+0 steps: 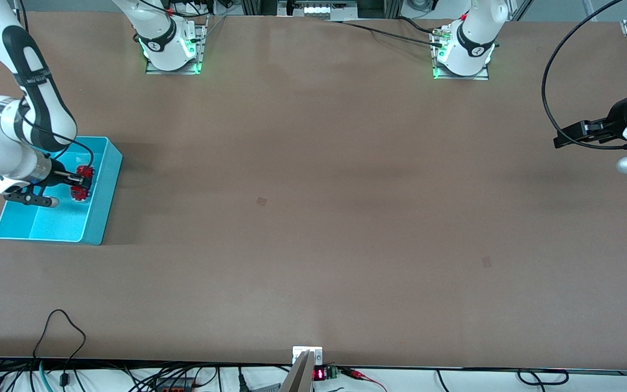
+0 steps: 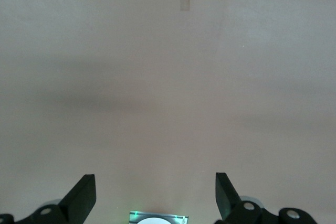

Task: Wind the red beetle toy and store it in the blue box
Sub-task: 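Lift the car with the right gripper and lower it into the box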

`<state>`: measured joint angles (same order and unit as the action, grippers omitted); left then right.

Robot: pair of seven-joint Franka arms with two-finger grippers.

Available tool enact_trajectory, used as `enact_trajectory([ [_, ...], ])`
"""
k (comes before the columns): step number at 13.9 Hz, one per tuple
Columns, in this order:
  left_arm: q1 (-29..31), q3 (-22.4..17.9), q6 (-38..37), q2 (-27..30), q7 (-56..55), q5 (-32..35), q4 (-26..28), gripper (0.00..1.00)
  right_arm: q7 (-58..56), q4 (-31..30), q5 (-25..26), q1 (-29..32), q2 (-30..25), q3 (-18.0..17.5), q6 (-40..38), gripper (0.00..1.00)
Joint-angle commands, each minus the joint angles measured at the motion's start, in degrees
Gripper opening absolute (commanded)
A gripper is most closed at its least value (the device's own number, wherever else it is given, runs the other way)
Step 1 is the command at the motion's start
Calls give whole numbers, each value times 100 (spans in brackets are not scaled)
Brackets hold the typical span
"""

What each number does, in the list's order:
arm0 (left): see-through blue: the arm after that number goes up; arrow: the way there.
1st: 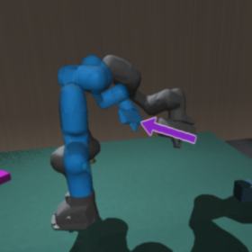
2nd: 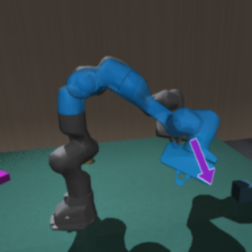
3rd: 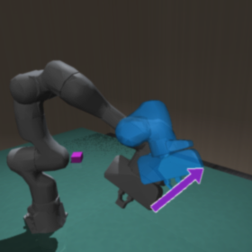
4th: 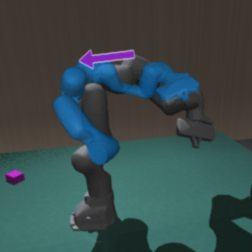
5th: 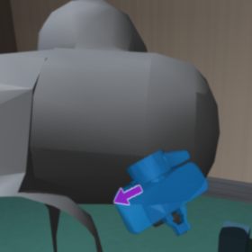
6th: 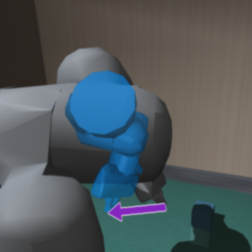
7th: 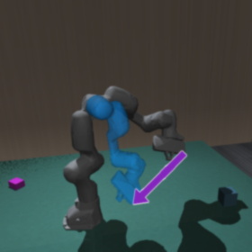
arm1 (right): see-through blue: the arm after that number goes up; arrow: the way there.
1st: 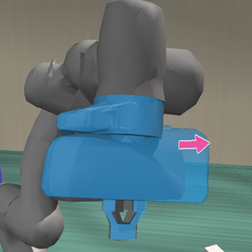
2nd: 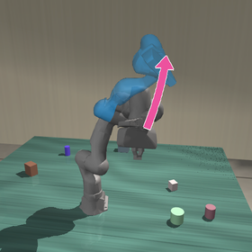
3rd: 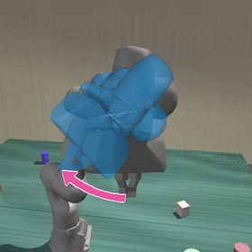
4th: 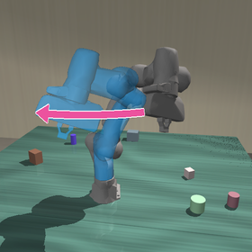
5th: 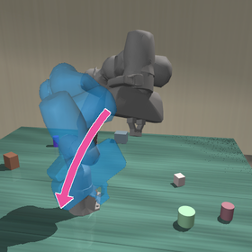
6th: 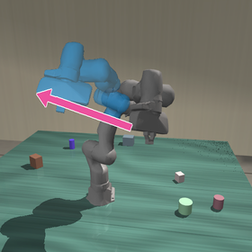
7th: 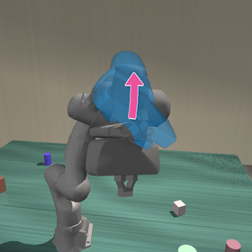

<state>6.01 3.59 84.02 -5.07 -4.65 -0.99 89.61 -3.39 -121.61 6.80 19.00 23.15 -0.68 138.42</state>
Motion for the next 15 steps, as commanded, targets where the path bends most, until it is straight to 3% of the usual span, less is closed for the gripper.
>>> enact_trajectory([
  [1, 41, 10, -149, 15, 193, -103, -110, 100, -100, 14, -39, -45, 84, 76, 97, 16],
  [2, 41, 10, -158, 15, 202, -103, -101, 100, -153, 14, -47, -45, 110, 85, 97, 24],
  [4, 41, 10, -149, 15, 254, -103, -110, 100, -153, 23, -47, -45, 128, 85, 97, 70],
  [6, 41, 10, -149, 15, 333, -103, -110, 100, -171, 23, -39, -45, 119, 85, 89, 77],
  [7, 50, 1, -149, 15, 351, -112, -110, 100, -171, 23, -39, -45, 110, 85, 89, 93],
  [8, 58, 10, -140, 15, 351, -112, -110, 100, -171, 32, -39, -45, 93, 85, 80, 100],
  [15, 76, 89, -315, 24, 369, -235, -189, 100, -162, 207, -39, -186, -1092, 15, -559, 100],
])
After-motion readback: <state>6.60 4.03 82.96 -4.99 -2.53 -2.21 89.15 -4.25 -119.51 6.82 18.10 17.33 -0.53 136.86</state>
